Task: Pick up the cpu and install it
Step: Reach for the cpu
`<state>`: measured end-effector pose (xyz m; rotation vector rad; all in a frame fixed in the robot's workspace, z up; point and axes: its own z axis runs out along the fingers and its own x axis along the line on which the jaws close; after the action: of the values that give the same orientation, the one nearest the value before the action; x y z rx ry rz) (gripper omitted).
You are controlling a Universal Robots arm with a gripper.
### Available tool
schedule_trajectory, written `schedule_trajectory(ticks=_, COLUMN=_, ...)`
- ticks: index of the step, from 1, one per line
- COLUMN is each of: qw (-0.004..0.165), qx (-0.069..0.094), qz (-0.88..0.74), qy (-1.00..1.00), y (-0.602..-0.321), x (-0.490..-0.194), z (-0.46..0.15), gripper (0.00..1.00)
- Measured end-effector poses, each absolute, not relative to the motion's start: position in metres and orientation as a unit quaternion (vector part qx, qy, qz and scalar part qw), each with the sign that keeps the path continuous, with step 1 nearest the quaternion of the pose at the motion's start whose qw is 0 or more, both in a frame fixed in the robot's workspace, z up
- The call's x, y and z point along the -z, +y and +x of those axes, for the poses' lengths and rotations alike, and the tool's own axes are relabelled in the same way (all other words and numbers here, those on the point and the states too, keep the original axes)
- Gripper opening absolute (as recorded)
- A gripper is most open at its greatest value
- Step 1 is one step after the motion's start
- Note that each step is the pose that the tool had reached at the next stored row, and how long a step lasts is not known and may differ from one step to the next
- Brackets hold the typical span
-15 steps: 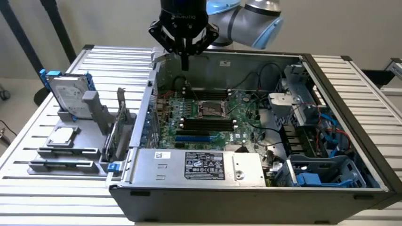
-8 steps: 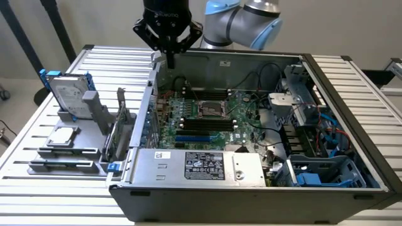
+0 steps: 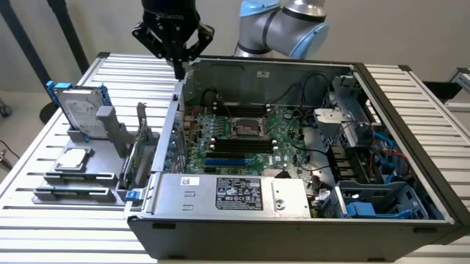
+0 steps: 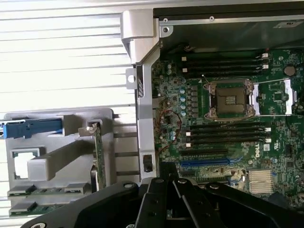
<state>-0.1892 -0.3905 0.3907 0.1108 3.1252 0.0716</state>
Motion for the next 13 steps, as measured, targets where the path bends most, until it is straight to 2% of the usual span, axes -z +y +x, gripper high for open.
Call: schedule_trajectory(ticks=13, qw=0.007, qx=-0.022, qz=0.035, qy=0.999, y=-0.391, x=-0.385, z=-0.248, gripper=0.11)
